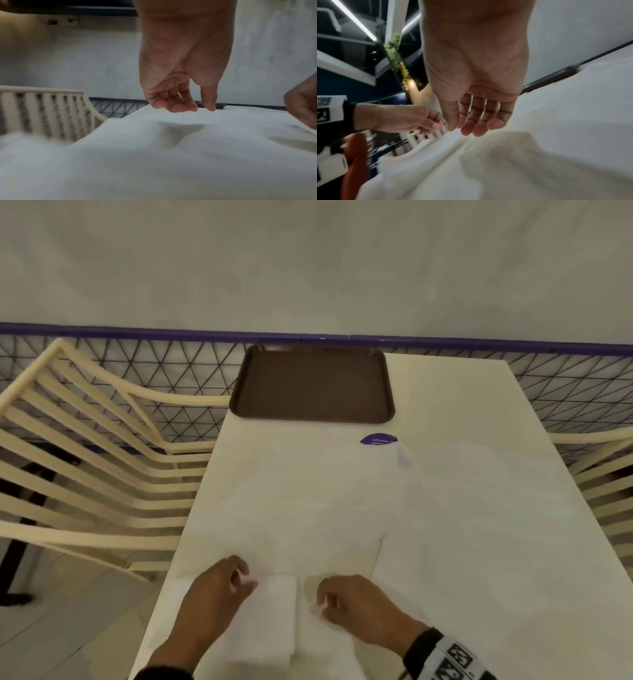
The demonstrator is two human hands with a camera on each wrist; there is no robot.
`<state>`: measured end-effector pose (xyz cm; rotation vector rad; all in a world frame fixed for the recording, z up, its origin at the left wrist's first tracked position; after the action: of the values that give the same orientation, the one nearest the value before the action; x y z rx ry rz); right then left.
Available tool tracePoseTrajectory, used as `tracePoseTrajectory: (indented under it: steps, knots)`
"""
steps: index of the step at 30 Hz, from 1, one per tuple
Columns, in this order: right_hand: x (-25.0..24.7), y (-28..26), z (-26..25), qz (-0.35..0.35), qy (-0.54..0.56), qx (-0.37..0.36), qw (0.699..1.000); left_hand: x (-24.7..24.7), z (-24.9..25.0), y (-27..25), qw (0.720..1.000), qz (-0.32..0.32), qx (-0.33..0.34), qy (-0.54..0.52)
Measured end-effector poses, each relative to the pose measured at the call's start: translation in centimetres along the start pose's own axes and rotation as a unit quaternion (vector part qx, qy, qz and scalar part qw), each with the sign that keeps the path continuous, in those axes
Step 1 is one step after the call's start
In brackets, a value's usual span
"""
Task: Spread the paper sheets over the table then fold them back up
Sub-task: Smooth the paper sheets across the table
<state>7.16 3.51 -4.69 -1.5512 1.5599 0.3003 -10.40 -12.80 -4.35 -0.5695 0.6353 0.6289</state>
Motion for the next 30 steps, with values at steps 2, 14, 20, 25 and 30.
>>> tracePoseTrajectory:
  steps: [2, 14, 20, 25, 30]
  knots:
    - [-2.1, -1.3, 2.9, 0.056, 0.044, 0.056, 0.996, 1.2, 2.4, 3.1, 0.999, -0.005, 0.05, 0.003]
    - [-8.9, -8.7, 14.9, 0.251, 0.135, 0.228, 0.931, 12.1, 11.8, 14.7, 0.968, -0.067, 0.226, 0.084]
    - [-9.4, -8.4, 16.0, 0.238, 0.14, 0.217, 0.936, 13.4, 12.7, 14.9, 0.964, -0.011, 0.25, 0.086]
    - [-9.8, -6.3, 14.2, 0.2, 0.122, 0.165, 0.958, 13.6, 12.7, 14.6, 0.958, 0.0, 0.27, 0.092]
    - [-9.9, -4.8, 12.3, 0.177, 0.123, 0.125, 0.969, 13.5, 12.9, 14.7, 0.967, -0.033, 0.23, 0.101]
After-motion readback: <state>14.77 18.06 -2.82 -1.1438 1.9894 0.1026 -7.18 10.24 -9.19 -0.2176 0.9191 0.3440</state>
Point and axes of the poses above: each hand's wrist, its own y-axis towards the middle knuckle, its own x-axis out of the palm, z = x × y, the point moved 2 cm from there along y, towards the middle knuckle, and after that the axes turned 9 degrees about -y, right-handed, at the moved point
